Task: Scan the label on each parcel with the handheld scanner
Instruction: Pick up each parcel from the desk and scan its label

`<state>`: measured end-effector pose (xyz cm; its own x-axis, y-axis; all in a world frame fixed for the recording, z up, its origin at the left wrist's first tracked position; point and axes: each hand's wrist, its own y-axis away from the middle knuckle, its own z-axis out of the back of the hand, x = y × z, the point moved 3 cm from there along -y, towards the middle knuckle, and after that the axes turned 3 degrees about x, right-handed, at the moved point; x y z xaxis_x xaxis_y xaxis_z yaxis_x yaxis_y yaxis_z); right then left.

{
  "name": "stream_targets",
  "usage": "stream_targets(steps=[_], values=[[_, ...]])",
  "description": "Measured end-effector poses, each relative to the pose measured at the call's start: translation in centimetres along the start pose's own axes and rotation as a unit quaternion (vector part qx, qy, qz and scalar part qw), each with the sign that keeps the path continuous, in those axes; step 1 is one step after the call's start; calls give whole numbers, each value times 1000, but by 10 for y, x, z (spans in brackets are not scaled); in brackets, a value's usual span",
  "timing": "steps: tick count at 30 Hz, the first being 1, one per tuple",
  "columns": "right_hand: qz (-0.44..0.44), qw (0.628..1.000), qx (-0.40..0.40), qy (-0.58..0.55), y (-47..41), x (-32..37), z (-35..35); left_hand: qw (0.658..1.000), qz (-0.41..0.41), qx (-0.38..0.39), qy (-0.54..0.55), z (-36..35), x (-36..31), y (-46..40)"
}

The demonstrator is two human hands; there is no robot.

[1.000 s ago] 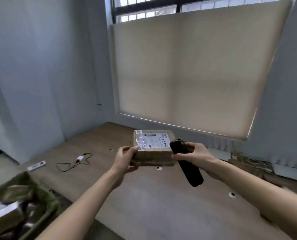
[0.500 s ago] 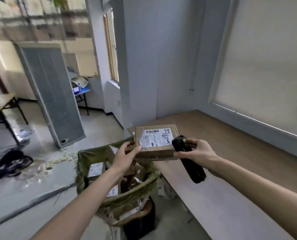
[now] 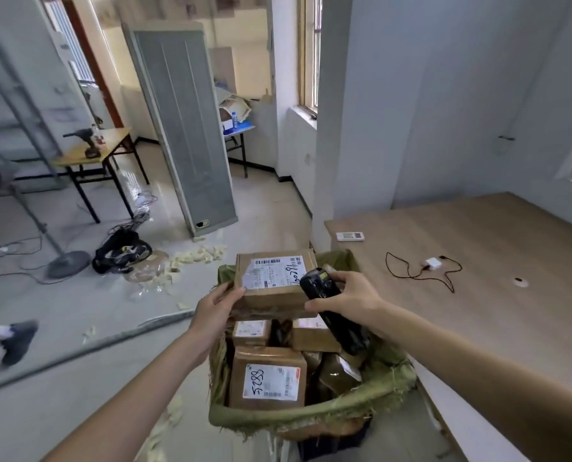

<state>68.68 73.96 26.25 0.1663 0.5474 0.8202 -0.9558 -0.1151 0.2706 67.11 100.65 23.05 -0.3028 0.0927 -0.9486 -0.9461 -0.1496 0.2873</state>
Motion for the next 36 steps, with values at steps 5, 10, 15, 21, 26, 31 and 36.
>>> stream_targets(steps=[5, 10, 15, 21, 26, 31, 36], values=[[-25, 998, 52, 33, -81, -10, -38, 998, 57, -25, -3, 19, 38, -71], [-56, 994, 72, 53, -143, -24, -68, 996, 87, -21, 5, 25, 70, -128], [-90, 992, 68, 61, -200, -36, -92, 994, 108, -9, -13, 31, 92, -191], [-107, 990, 54, 69, -245, -43, -110, 993, 107, -1, -40, 37, 110, -249], [-118, 989, 44, 74, -254, -48, -113, 989, 104, -22, -105, 48, 112, -267], [-125, 989, 33, 72, -251, -40, -105, 987, 76, -5, -138, 59, 95, -267], [-106, 993, 0, 60, -225, -22, -75, 980, -3, 41, -195, 45, 54, -257]])
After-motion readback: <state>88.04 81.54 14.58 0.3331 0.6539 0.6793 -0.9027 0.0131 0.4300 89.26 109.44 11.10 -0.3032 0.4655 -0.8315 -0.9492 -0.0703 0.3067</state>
